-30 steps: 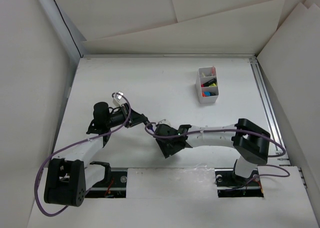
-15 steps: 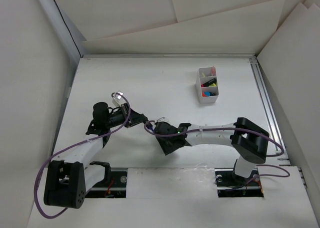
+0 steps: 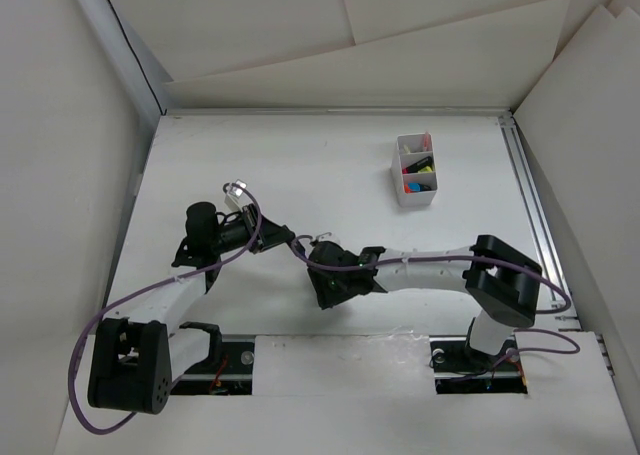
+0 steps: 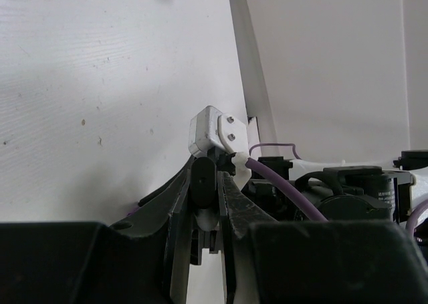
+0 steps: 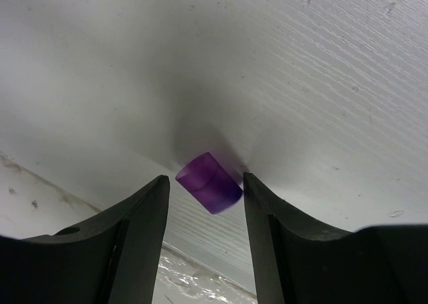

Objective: Sort the stationery into containers
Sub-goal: Pick up the pen cap from the center of the board.

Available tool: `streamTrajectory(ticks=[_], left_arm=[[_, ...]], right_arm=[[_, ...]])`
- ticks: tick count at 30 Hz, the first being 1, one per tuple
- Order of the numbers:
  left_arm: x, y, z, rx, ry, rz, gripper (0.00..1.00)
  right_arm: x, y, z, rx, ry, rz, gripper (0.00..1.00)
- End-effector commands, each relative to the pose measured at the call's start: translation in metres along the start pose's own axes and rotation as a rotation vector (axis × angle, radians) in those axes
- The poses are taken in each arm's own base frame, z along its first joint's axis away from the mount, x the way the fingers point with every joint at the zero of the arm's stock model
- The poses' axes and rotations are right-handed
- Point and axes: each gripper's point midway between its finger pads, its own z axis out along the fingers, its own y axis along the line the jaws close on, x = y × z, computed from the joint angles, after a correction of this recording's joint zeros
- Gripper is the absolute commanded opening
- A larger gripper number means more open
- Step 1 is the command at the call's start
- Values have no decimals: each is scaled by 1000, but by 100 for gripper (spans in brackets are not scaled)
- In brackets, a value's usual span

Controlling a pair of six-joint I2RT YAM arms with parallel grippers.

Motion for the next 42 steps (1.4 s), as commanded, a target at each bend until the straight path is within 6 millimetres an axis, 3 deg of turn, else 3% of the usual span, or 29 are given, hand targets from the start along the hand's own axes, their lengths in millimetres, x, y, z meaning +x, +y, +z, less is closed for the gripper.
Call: streamTrajectory(ticks=[1, 10, 17, 22, 29, 33, 38, 42], left_arm=[[-15, -19, 0, 49, -23, 88, 0], [-12, -16, 0, 44, -19, 70, 0], [-13, -15, 0, 38, -28, 70, 0], [-12, -11, 0, 28, -32, 62, 0], [-10, 0, 4, 19, -34, 2, 0], [-9, -1, 4, 36, -33, -3, 0], [-11, 0, 5, 30, -42, -3, 0], [-12, 2, 5, 32, -66, -20, 0]], right_arm=[[9, 2, 0, -29, 21, 43, 53], [12, -1, -7, -36, 19, 13, 54], [5, -22, 2, 73, -29, -11, 54], [4, -17, 5, 77, -45, -28, 51], [7, -18, 4, 87, -43, -48, 52], [16, -14, 3, 89, -25, -73, 54], [12, -16, 1, 119, -51, -46, 54], [11, -19, 1, 141, -60, -28, 45]])
